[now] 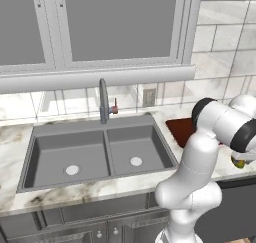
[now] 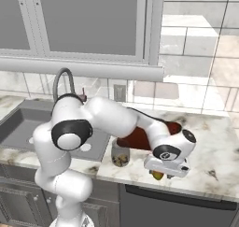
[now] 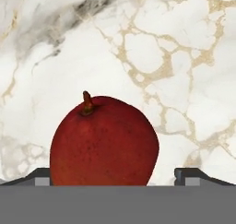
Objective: Pick up all produce items and place them in the sink. Turn on the sink faucet to wash them. Then turn the sink off and put them in the tray.
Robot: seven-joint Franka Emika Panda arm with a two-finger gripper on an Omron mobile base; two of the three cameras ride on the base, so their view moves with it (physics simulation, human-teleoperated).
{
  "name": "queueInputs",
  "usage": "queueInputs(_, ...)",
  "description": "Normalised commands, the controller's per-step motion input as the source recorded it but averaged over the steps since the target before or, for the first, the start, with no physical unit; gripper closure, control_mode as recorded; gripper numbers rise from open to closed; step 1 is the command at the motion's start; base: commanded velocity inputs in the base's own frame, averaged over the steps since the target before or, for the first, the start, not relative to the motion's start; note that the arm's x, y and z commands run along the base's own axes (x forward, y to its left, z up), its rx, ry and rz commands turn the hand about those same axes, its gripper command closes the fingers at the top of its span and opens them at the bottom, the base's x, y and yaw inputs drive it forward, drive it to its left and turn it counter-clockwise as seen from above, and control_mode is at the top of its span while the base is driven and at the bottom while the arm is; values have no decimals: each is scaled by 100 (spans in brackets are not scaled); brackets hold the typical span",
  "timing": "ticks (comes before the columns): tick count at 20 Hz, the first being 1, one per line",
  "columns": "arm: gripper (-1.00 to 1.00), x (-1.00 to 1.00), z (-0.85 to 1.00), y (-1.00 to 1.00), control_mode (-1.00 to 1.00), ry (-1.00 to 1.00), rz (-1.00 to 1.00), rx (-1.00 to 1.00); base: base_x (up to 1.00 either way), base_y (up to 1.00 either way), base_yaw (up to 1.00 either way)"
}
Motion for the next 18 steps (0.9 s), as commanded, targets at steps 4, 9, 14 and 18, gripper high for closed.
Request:
queueInputs(4,100,0,20,0,-100,0,0,-2,0,0,0)
queueInputs(9,100,-44,98,12,-100,3,6,-13,0,0,0)
queueInputs(14,100,-42,100,55,-100,-14,14,-10,0,0,0)
queueInputs(18,100,-1,100,100,-100,-15,24,-9,0,0,0)
